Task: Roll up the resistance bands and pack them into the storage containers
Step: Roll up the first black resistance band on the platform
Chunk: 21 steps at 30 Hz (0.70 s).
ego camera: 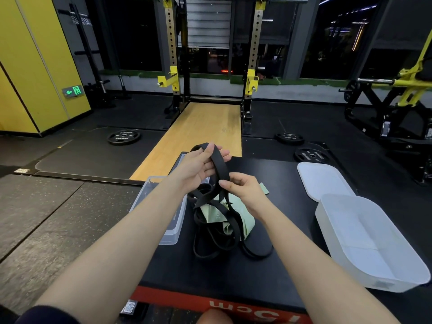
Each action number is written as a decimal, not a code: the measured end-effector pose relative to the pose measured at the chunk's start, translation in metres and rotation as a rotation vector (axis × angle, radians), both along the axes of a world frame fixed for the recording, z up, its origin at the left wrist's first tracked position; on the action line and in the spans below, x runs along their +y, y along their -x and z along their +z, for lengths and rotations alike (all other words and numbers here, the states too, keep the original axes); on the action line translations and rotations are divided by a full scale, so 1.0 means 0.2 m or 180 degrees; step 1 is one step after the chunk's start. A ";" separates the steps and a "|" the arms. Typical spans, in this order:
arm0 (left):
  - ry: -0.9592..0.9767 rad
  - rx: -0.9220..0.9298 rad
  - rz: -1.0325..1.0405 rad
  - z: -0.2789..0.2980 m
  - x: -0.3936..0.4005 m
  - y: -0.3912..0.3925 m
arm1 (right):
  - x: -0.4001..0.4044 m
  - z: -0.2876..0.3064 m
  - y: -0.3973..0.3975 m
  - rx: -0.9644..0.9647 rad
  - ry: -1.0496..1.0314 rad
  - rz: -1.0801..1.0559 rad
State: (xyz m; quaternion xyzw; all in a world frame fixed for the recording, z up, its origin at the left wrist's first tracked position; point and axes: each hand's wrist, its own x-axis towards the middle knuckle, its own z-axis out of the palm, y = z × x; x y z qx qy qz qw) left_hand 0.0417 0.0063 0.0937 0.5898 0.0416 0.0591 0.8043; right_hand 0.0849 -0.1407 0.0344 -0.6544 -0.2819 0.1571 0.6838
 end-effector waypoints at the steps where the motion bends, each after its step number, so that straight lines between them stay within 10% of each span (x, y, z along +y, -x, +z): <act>1: -0.0028 0.0035 -0.0007 -0.02 0.00 0.00 | 0.01 0.01 0.00 0.0016 -0.0040 -0.0046; 21: -0.2217 -0.0073 0.0743 -0.15 0.02 0.10 | 0.13 0.32 -0.01 0.0153 -0.0484 -0.0638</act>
